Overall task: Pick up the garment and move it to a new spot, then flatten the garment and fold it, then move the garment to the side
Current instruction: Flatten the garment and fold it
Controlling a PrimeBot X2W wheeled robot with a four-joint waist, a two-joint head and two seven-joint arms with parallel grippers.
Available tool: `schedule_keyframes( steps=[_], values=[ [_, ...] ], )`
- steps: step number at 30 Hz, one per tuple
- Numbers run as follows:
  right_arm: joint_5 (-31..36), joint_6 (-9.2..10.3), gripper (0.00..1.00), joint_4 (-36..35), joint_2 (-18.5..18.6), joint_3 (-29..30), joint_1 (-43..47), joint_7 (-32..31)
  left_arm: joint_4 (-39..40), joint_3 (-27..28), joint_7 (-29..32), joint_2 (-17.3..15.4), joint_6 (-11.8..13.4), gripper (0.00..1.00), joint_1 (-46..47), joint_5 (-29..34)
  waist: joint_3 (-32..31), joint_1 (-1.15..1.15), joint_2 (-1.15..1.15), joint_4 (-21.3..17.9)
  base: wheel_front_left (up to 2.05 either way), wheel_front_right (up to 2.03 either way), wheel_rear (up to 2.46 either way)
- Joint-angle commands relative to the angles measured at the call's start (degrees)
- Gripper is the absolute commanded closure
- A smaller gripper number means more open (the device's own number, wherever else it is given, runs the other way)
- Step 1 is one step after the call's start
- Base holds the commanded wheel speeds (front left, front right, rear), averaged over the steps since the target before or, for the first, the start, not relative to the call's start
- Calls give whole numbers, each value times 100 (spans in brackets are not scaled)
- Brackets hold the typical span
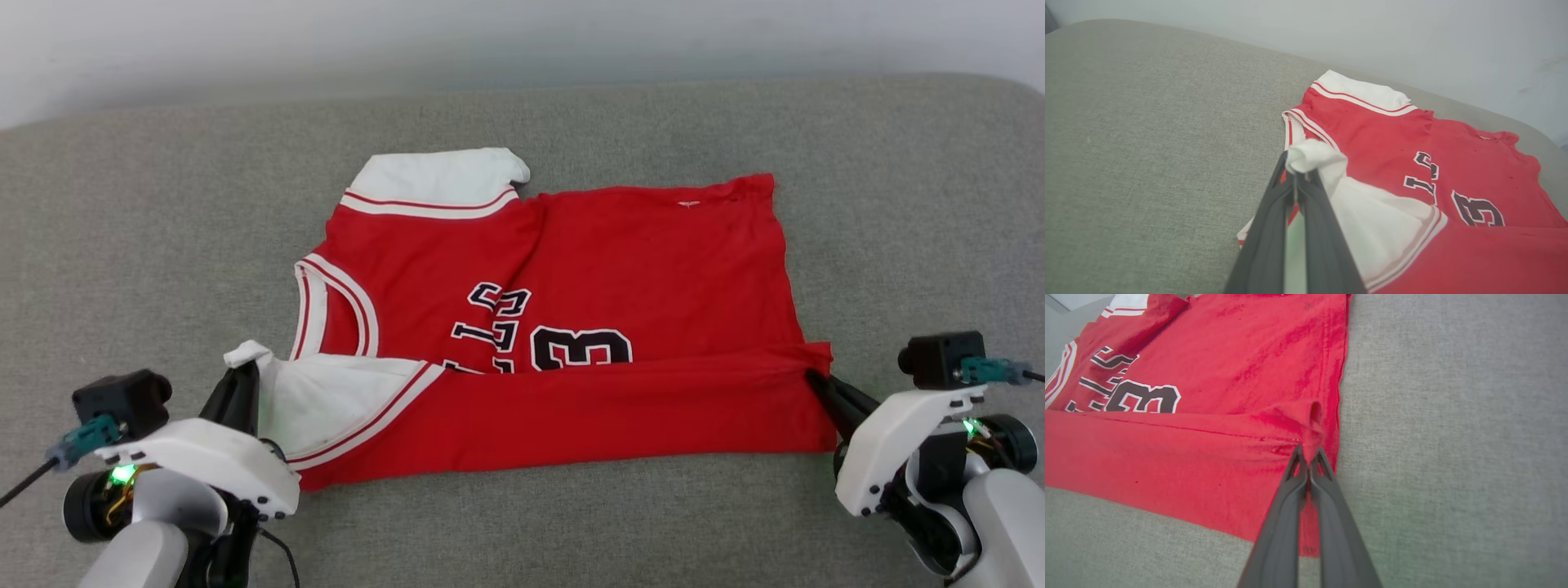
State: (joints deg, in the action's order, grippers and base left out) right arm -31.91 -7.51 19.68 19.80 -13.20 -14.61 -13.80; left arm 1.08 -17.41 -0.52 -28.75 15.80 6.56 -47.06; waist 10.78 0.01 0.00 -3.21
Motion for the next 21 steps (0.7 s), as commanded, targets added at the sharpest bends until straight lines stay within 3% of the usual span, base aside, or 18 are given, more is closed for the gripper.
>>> schedule_keyframes(
  steps=[1, 9, 10, 11, 12, 13, 21],
  values=[
    [132, 4, 100, 62, -58, -6, -229, -43, -220, -68, 40, 22, -80, 100, 294, 83, 289, -1, 0, -88, 0, 0, 0],
    [381, 4, 99, 576, -241, -263, -775, 101, -1189, -370, 328, 259, -446, 100, 979, -33, 606, -1, 0, -164, 0, 0, 0],
    [376, 4, 72, 665, -267, -294, -791, 124, -1319, -413, 398, 291, -485, 100, 1015, -69, 617, -1, 0, -166, 0, 0, 0],
    [383, 4, 33, 740, -277, -337, -811, 169, -1435, -448, 453, 311, -522, 78, 1047, -91, 626, -1, 0, -168, 0, 0, 0],
    [382, 4, 0, 812, -296, -381, -837, 198, -1542, -444, 462, 323, -563, 35, 1100, -118, 634, -1, 0, -176, 0, 0, 0],
    [363, 4, 0, 874, -309, -427, -842, 241, -1642, -440, 447, 339, -587, 0, 1152, -143, 637, -1, 0, -185, 0, 0, 0],
    [311, 3, 0, 901, -204, -621, -704, 1082, -2001, -396, 428, 320, -672, 0, 1044, -255, 241, -1, 0, -222, 0, 0, 0]
  ],
)
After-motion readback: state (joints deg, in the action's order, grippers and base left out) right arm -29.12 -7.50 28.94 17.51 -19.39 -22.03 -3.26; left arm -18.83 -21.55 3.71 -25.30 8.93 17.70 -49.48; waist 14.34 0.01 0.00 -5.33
